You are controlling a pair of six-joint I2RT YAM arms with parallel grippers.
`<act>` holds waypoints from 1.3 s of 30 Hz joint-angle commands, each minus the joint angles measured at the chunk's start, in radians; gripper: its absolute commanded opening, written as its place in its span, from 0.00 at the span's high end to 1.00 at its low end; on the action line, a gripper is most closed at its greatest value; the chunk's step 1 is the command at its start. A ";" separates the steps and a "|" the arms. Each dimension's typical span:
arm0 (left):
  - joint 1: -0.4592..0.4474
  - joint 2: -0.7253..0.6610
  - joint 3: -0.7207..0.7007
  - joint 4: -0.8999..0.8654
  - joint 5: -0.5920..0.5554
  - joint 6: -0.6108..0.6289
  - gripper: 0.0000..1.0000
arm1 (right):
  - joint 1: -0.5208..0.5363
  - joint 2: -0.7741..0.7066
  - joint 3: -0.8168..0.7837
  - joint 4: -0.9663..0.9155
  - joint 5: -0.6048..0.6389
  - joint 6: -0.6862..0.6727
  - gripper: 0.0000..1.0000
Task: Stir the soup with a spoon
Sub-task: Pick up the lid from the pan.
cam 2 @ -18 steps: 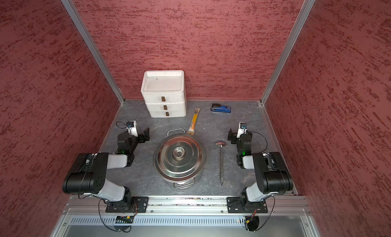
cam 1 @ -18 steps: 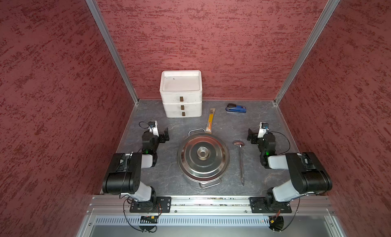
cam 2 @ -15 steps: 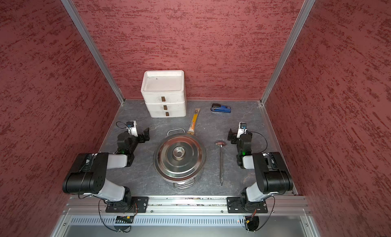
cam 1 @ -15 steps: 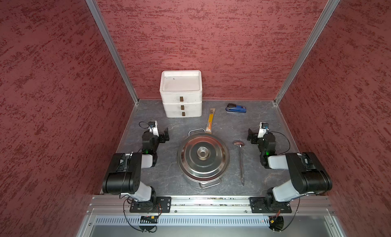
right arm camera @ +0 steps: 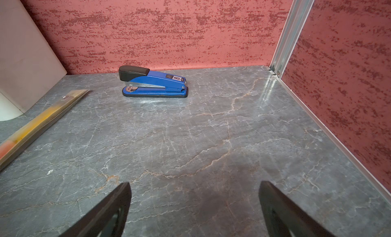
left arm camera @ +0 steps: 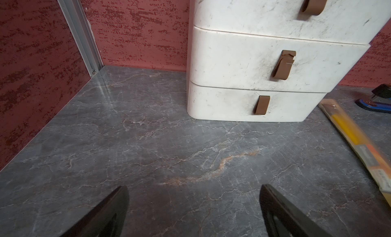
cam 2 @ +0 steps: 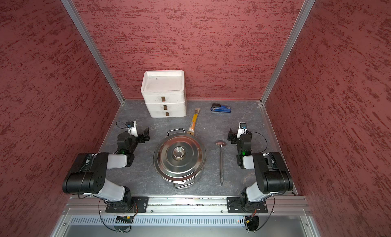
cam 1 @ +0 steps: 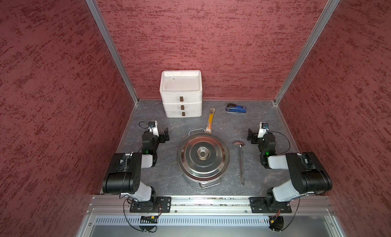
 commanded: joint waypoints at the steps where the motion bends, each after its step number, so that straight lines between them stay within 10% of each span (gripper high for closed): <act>1: 0.000 0.006 0.013 0.011 0.007 0.000 0.00 | -0.006 0.008 0.019 0.026 0.008 -0.004 0.01; 10: 0.020 -0.194 0.134 -0.349 -0.149 -0.085 0.00 | -0.004 -0.120 -0.001 -0.017 0.011 -0.012 0.02; 15: 0.049 -0.352 0.323 -0.845 -0.314 -0.369 0.00 | -0.003 -0.361 0.217 -0.552 -0.033 -0.031 0.02; 23: 0.097 -0.391 0.534 -1.314 0.216 -0.575 0.00 | 0.067 -0.391 0.714 -1.380 -0.454 -0.010 0.01; 39: -0.218 -0.411 0.593 -1.642 0.192 -0.490 0.00 | 0.769 -0.410 0.933 -1.986 -0.451 -0.022 0.02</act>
